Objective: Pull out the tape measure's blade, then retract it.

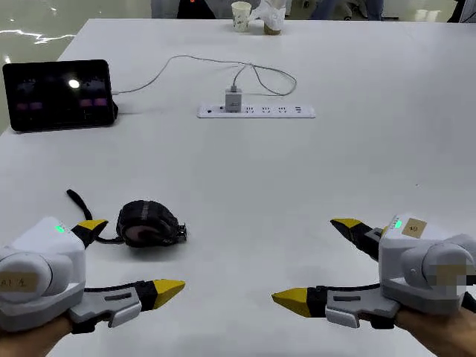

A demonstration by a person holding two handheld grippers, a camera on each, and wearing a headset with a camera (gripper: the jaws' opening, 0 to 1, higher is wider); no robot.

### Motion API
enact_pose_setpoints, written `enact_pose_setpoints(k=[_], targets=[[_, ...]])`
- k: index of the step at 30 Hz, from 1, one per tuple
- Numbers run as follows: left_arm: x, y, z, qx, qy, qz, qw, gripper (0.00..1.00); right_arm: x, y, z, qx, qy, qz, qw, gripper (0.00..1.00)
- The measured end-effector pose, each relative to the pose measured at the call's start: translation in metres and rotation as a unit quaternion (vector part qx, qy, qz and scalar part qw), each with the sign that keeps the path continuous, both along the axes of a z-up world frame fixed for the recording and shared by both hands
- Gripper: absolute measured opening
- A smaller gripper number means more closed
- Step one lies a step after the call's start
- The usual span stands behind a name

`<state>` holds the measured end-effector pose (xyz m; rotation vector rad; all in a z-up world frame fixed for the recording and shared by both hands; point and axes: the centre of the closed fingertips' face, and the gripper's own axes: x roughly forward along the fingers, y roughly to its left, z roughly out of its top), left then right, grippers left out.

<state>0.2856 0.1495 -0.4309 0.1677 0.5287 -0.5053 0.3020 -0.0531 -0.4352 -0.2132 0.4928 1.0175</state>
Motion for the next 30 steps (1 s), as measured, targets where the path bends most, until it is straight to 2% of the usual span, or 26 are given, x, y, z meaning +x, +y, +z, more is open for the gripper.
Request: enact_pose_setpoints(k=[14,17,30], targets=[[0.013,0.015,-0.003,0.019,0.019,-0.03,0.9992,0.83,0.012,0.016,-0.005,-0.02,-0.002,0.062,0.9979,0.89],[0.015,0.018,-0.005,0.023,0.026,-0.041,0.9985,0.8,0.014,0.019,-0.009,-0.03,-0.001,0.077,0.9966,0.88],[0.027,0.03,-0.011,0.048,0.049,-0.08,0.9944,0.73,0.024,0.035,-0.018,-0.044,-0.009,0.126,0.991,0.8]])
